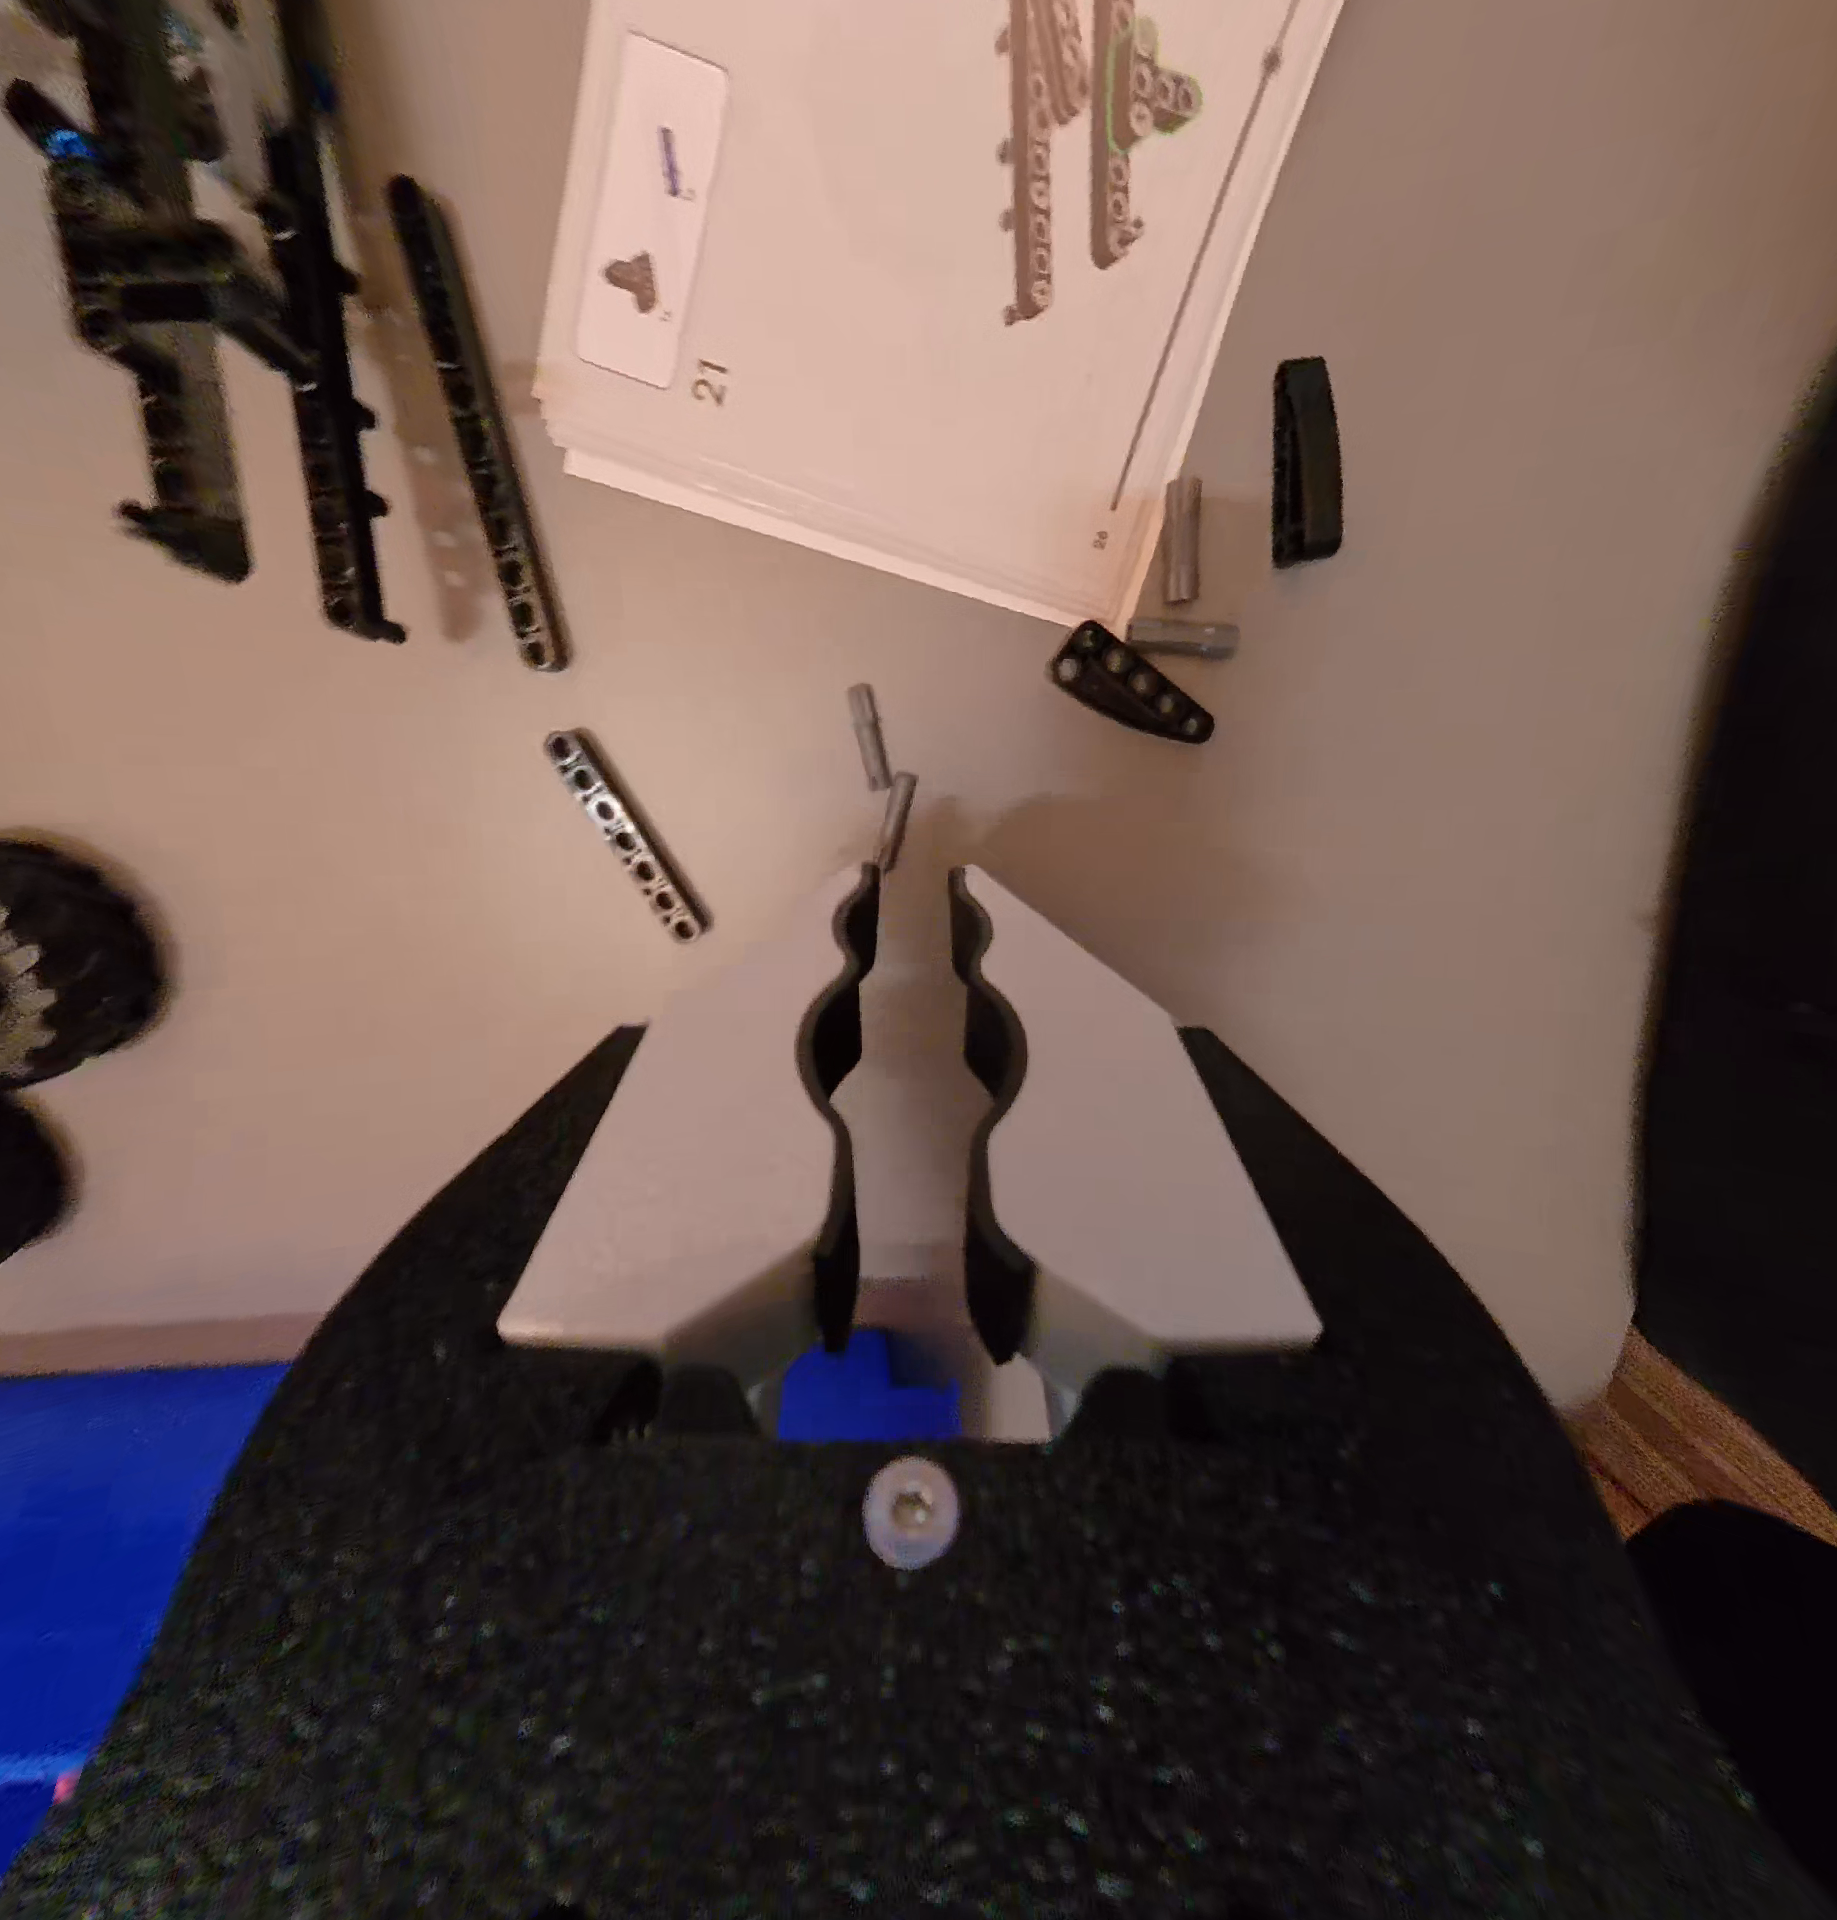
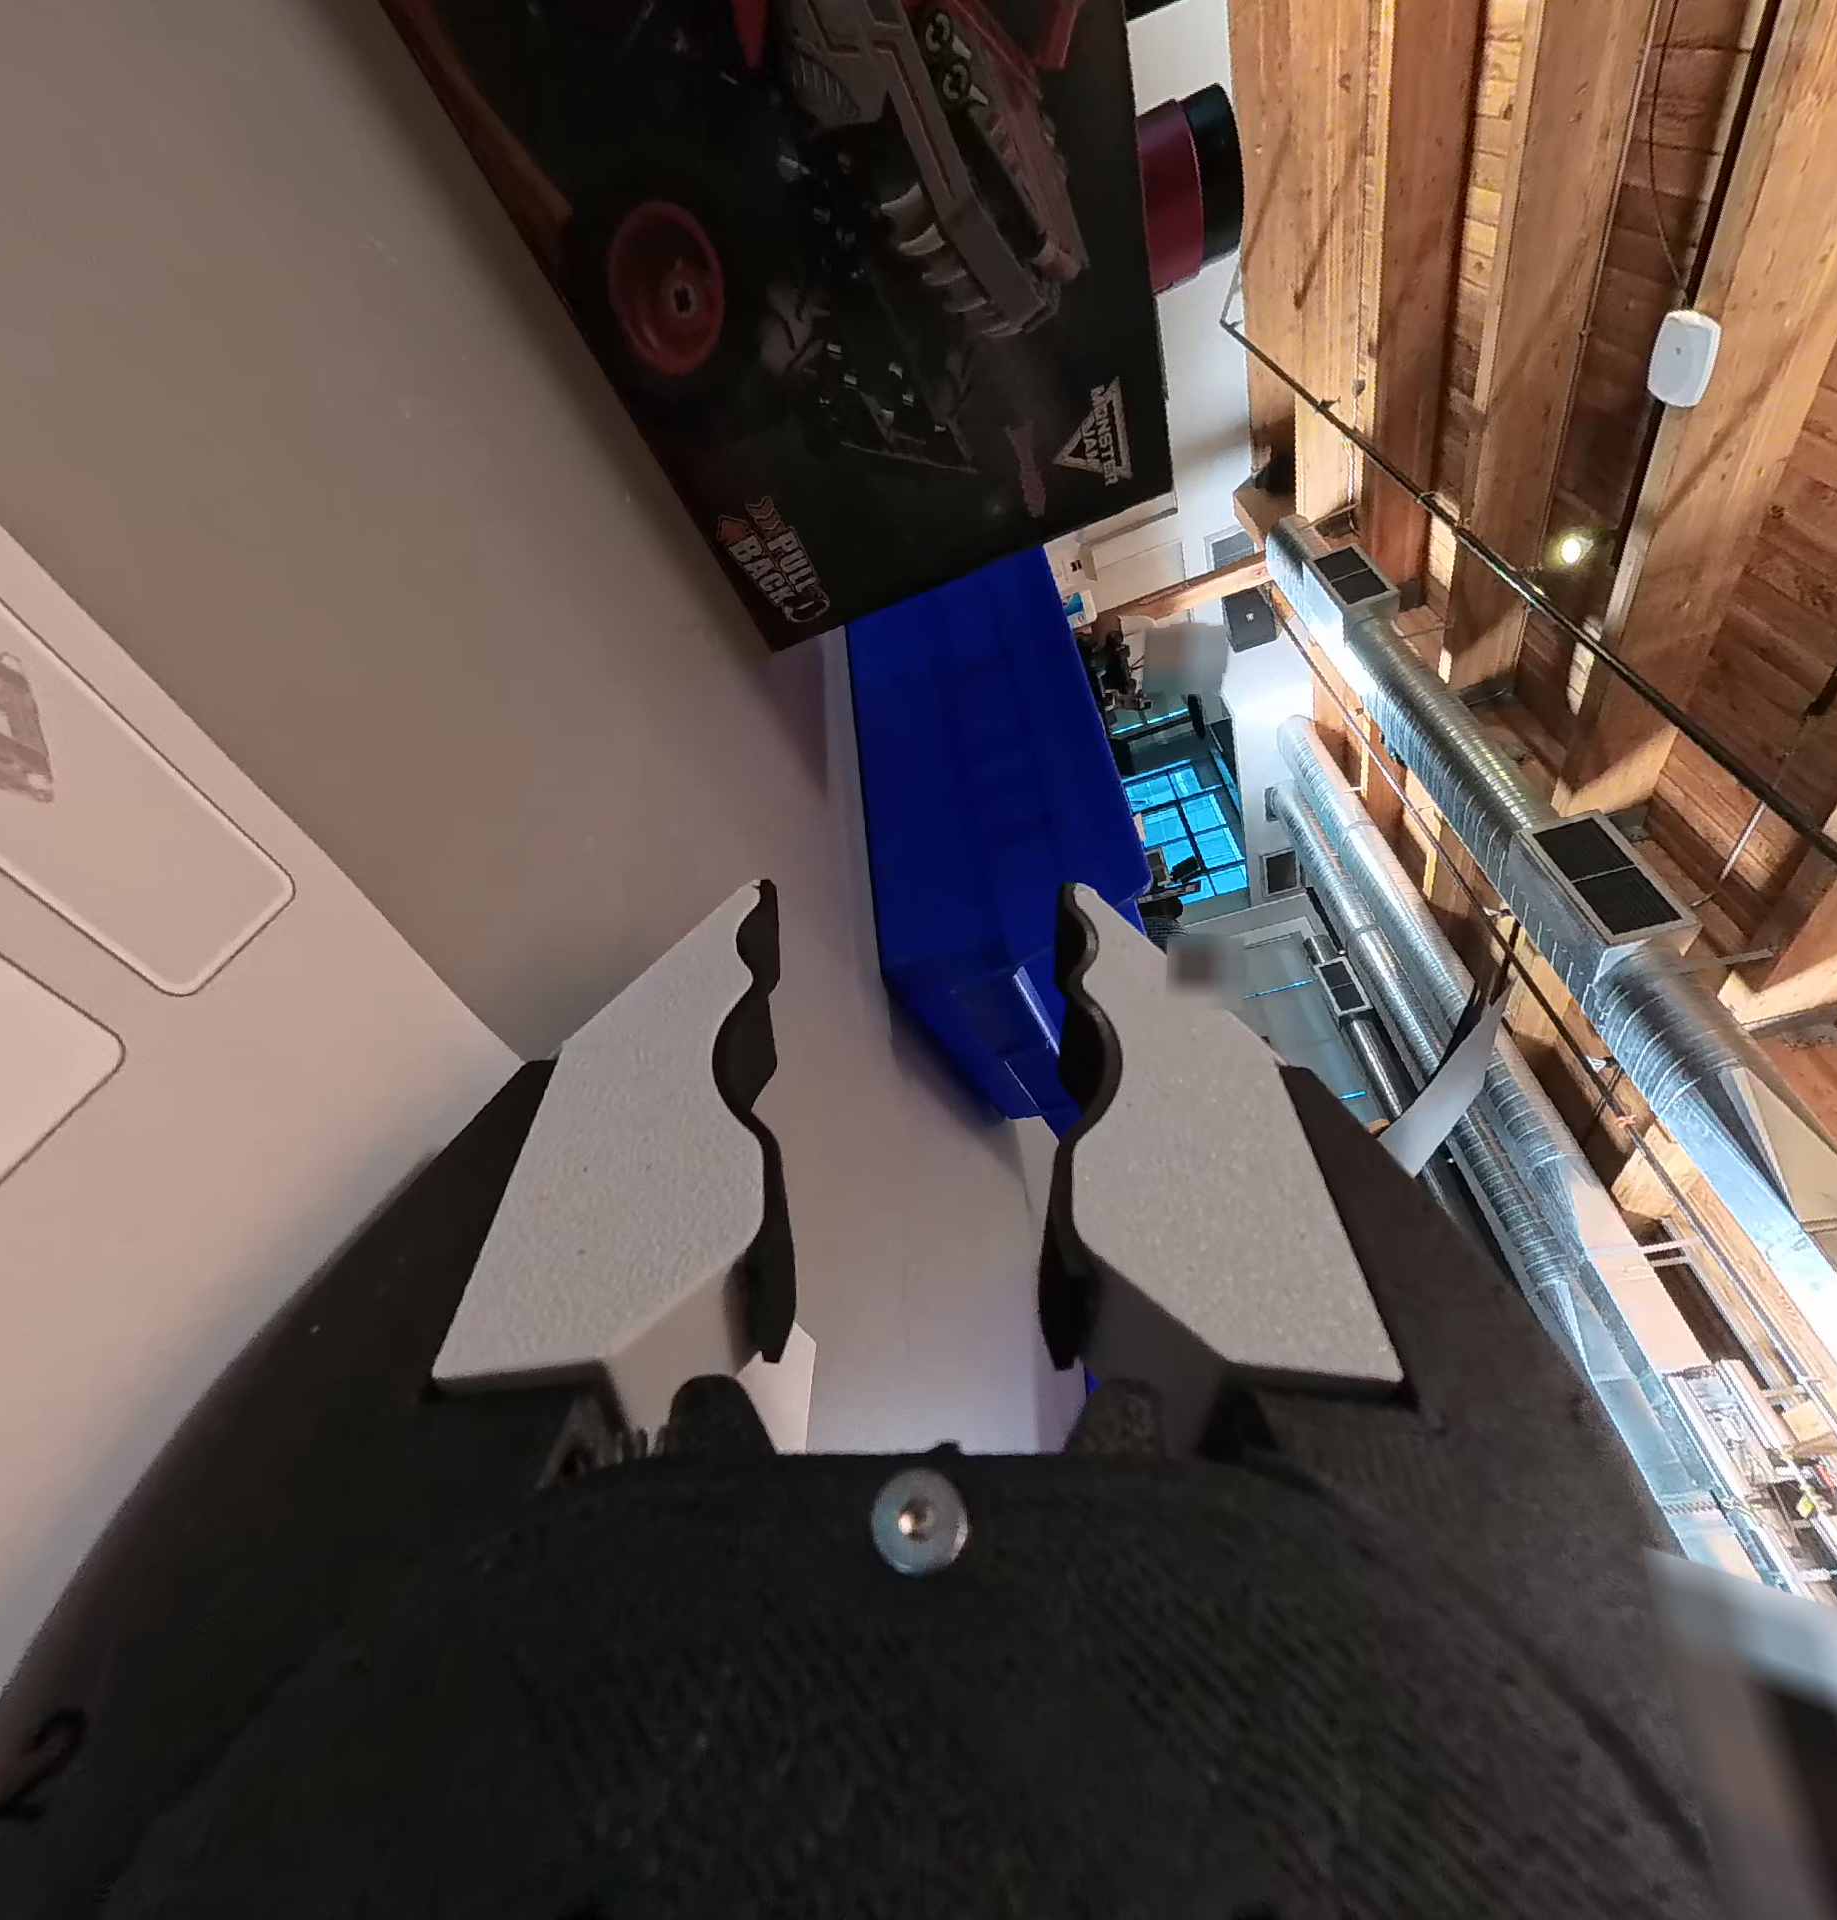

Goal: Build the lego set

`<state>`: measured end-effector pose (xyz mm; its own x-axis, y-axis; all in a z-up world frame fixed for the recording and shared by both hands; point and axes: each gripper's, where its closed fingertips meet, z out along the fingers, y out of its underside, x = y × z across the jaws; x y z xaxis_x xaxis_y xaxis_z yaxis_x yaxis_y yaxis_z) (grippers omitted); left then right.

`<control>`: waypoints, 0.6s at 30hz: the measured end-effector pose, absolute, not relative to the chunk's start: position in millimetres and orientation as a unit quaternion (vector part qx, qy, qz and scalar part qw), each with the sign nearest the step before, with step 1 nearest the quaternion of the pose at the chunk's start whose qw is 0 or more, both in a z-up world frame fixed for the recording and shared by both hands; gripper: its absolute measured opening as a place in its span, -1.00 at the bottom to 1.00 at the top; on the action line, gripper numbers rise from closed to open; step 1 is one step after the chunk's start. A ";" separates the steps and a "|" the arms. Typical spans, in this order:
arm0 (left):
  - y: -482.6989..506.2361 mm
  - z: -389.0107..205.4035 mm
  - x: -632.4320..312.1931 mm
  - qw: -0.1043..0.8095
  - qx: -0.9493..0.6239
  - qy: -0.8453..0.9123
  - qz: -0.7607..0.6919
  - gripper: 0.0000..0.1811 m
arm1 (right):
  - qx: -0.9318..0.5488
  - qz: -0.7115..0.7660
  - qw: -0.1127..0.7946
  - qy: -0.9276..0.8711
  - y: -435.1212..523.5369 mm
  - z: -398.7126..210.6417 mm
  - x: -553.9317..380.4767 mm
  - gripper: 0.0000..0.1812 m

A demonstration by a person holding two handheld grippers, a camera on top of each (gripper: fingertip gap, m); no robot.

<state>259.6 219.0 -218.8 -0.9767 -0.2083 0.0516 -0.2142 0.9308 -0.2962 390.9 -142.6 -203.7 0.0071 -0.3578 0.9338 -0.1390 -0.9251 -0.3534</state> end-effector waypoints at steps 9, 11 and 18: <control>232.2 -213.3 279.0 -0.027 0.139 -0.978 0.153 -0.88 | -0.706 -0.682 0.082 0.170 -140.2 -203.9 390.7 -0.45; 231.1 -210.1 288.0 -0.048 0.153 -0.973 0.164 -0.87 | -0.706 -0.683 0.083 0.169 -139.4 -203.6 390.9 -0.45; 228.9 -192.4 317.3 -0.114 0.195 -0.951 0.210 -0.81 | -0.696 -0.688 0.101 0.177 -139.7 -197.0 390.2 -0.44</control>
